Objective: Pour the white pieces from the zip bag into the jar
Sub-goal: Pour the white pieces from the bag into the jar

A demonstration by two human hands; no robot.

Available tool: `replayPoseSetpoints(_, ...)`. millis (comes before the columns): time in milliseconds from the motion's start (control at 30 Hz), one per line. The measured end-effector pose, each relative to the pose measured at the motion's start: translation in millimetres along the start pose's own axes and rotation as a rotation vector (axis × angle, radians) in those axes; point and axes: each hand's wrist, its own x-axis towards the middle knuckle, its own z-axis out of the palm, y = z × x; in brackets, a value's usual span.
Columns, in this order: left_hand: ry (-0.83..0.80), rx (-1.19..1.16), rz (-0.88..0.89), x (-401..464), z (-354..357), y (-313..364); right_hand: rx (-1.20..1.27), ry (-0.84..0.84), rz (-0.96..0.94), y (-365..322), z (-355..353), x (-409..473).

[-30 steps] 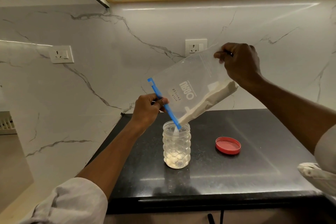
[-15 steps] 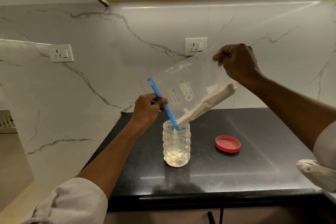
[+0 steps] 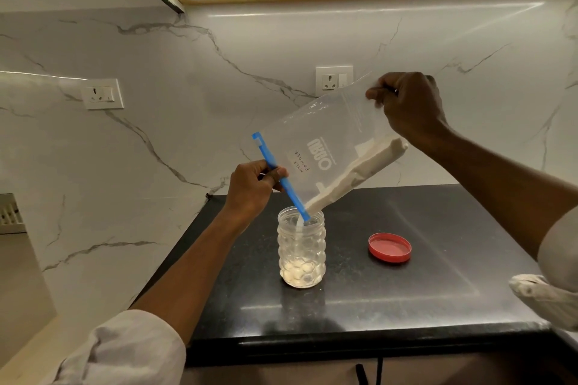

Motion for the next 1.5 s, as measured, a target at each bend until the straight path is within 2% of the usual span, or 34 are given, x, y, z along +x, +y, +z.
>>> replayPoseSetpoints(333, 0.009, 0.029, 0.007, 2.8, -3.4, 3.9, 0.025, -0.035, -0.035, -0.1, 0.1, 1.1)
replayPoseSetpoints(633, -0.003, 0.007, -0.017, 0.9, -1.0, -2.0, 0.02, -0.002, -0.08, -3.1, 2.9, 0.7)
replayPoseSetpoints(733, -0.007, 0.013, -0.016, -0.3, -1.1, -3.8, 0.011, -0.055, -0.078, -4.5, 3.2, 0.9)
replayPoseSetpoints(1400, 0.0, 0.014, -0.039, 0.4, 3.7, -2.7, 0.022, 0.013, -0.083, 0.4, 0.3, -1.3)
replayPoseSetpoints(1500, -0.001, 0.017, -0.041, 0.3, 4.1, -2.5, 0.018, -0.021, -0.085, 0.2, -0.2, -2.2)
